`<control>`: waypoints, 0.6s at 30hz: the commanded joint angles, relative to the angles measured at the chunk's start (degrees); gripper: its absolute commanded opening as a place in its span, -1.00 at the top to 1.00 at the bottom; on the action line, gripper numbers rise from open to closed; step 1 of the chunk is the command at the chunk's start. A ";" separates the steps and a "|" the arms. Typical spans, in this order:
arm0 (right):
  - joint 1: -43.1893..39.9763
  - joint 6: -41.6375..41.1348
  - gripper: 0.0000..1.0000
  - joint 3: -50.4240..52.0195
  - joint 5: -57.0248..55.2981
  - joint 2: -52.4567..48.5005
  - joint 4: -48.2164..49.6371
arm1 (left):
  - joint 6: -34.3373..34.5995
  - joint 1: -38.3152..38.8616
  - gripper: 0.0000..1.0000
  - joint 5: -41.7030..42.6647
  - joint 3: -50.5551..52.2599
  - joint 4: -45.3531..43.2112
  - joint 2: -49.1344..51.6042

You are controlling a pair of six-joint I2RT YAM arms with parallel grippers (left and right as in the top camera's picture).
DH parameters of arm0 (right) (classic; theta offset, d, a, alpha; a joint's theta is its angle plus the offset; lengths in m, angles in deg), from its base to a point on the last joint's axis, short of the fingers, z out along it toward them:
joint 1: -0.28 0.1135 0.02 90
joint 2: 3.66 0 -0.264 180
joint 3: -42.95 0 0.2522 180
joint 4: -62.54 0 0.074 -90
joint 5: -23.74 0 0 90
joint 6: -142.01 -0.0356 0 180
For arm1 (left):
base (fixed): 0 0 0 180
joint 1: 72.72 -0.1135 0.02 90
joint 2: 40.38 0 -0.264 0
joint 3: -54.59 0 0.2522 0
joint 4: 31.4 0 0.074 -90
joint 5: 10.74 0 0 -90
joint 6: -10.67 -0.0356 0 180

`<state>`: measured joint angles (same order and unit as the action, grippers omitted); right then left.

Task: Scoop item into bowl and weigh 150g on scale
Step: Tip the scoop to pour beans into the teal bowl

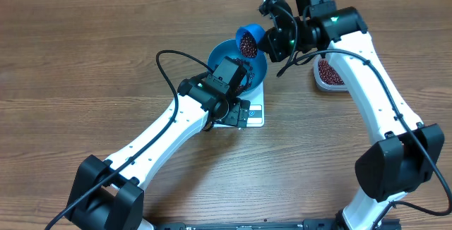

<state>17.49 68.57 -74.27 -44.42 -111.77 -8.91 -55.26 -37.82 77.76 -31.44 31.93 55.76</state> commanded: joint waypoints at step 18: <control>8.68 6.10 0.93 -1.68 -18.21 9.97 1.84 | 0.81 0.39 -0.99 0.48 -0.57 -0.13 0.35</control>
<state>26.23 73.72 -74.27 -62.28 -105.59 -6.55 -55.26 -37.82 77.76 -31.44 31.93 55.76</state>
